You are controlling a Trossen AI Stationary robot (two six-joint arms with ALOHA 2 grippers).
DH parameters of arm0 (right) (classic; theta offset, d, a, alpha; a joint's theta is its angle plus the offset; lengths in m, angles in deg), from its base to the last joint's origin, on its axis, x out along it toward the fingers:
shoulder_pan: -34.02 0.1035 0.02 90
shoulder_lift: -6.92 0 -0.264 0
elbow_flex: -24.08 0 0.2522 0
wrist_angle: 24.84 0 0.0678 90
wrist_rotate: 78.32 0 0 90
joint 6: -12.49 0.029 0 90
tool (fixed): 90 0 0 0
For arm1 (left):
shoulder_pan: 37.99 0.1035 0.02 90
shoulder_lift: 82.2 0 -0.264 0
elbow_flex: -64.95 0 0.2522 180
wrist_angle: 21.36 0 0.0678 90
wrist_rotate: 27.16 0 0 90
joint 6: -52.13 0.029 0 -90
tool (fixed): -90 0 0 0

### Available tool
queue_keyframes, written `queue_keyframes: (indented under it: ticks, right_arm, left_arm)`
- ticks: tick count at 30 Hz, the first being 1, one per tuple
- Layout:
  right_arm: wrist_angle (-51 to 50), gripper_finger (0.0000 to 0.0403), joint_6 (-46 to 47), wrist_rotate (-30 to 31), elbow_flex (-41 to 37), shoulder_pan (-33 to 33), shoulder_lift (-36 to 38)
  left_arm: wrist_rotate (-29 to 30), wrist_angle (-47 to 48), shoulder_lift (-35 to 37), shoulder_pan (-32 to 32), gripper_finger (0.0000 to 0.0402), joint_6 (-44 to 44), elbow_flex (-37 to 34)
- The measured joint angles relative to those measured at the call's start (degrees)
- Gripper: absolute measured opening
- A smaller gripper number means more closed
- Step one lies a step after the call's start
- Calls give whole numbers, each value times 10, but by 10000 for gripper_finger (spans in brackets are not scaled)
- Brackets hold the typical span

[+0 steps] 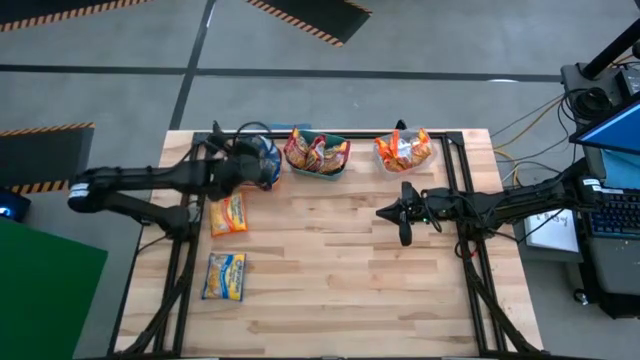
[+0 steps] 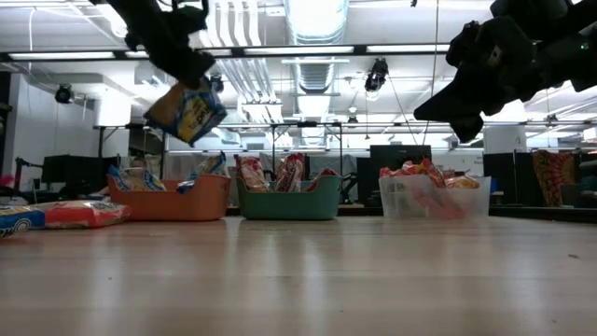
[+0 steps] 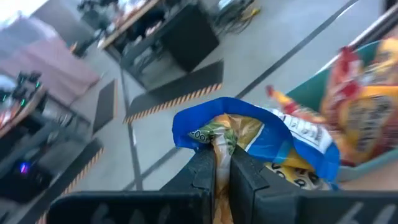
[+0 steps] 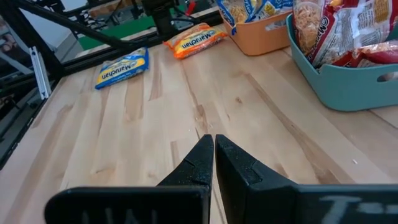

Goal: Sort Maruchan noodles
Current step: Put the blue noodle pack into the orange bin

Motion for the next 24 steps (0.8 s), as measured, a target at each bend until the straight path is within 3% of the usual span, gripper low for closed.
queue_keyframes:
  ticks: [9,13,17,24]
  right_arm:
    - [0,9,0,4,0,0,0]
    - [-1,9,-3,9,0,0,0]
    - [-2,9,-7,14,0,0,0]
    - [-1,9,-13,14,0,-1,0]
  left_arm:
    - [-22,55,-65,129,2,-14,0]
    - [-68,126,-100,144,2,-58,5]
    - [-130,131,-143,148,1,-105,5]
    - [-132,135,-225,149,23,-151,32]
